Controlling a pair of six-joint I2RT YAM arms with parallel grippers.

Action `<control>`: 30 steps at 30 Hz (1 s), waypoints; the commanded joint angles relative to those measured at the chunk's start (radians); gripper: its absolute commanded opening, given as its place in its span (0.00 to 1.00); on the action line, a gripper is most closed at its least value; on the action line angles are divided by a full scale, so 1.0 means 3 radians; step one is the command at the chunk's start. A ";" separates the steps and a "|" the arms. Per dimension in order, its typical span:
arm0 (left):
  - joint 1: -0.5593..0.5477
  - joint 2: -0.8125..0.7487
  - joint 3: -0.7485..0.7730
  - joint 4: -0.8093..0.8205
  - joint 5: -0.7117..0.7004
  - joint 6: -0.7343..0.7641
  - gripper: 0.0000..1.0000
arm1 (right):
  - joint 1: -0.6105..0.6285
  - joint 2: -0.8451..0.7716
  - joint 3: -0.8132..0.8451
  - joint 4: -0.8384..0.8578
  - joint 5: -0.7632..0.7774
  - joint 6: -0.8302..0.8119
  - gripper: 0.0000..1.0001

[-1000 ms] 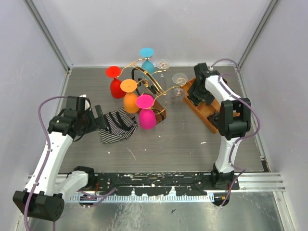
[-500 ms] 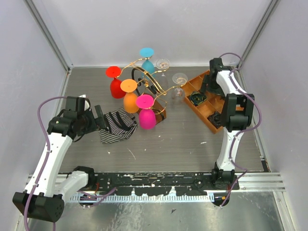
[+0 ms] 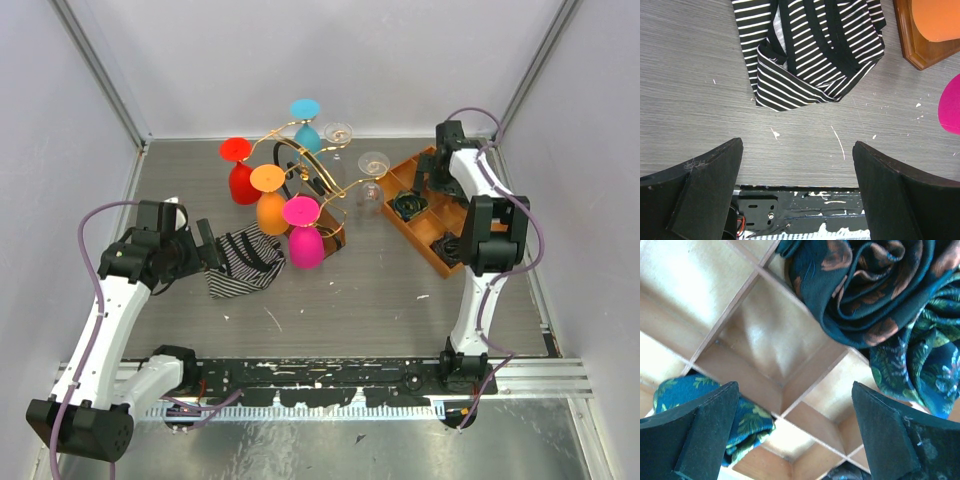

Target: Take the wine glass off the wine glass rack

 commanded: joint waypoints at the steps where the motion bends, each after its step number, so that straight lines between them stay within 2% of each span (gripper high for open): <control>1: 0.0007 -0.0014 0.0011 -0.0015 0.0027 -0.0007 0.98 | 0.0043 -0.0439 -0.0063 -0.0045 0.0008 -0.0111 0.99; 10: 0.0006 0.0000 -0.0005 0.0010 0.0055 -0.0030 0.98 | 0.0040 -0.0895 -0.0415 -0.0117 -0.0233 -0.0256 1.00; 13: 0.0007 0.0007 -0.0008 0.0008 0.0093 -0.0047 0.98 | 0.0048 -0.0776 -0.0323 -0.0276 -0.0295 -0.0297 1.00; 25: 0.0007 -0.0045 -0.0040 -0.0023 0.0056 -0.0033 0.98 | 0.0053 -0.0087 -0.0117 -0.0267 -0.0364 -0.0223 1.00; 30: 0.0010 -0.0042 -0.0040 -0.0036 0.0051 -0.0019 0.98 | 0.0022 0.0268 0.0095 -0.0366 -0.0070 0.0247 1.00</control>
